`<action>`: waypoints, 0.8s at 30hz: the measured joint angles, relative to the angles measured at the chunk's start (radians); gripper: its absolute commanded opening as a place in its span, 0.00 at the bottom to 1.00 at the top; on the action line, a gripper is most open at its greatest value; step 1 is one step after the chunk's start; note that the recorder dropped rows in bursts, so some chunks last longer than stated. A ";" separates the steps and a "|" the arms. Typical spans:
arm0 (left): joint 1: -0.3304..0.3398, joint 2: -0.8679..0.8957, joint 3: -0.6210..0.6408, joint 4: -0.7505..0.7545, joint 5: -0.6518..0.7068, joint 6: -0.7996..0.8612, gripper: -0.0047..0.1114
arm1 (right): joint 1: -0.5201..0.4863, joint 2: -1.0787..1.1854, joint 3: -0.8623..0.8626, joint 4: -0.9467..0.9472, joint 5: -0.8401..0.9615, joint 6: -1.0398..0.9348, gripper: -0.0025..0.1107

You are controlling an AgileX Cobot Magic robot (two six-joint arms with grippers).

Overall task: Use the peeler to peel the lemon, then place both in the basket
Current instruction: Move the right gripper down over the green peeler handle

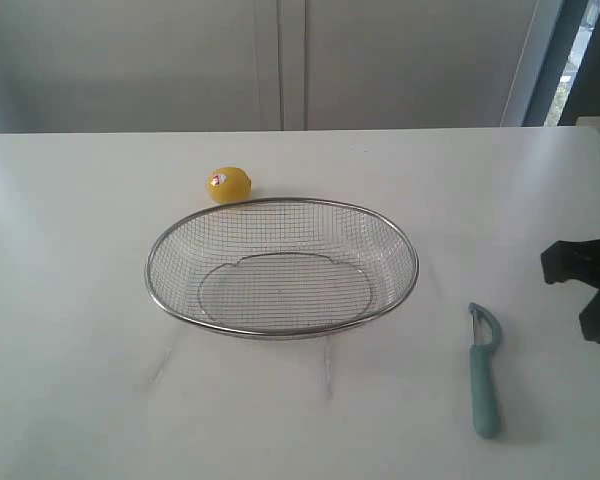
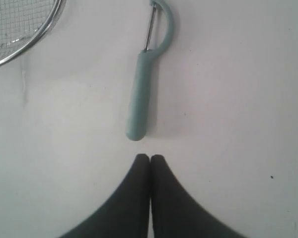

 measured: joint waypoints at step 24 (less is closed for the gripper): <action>0.000 0.000 0.000 0.000 0.000 0.000 0.04 | 0.417 0.408 -0.240 -0.235 0.102 0.339 0.02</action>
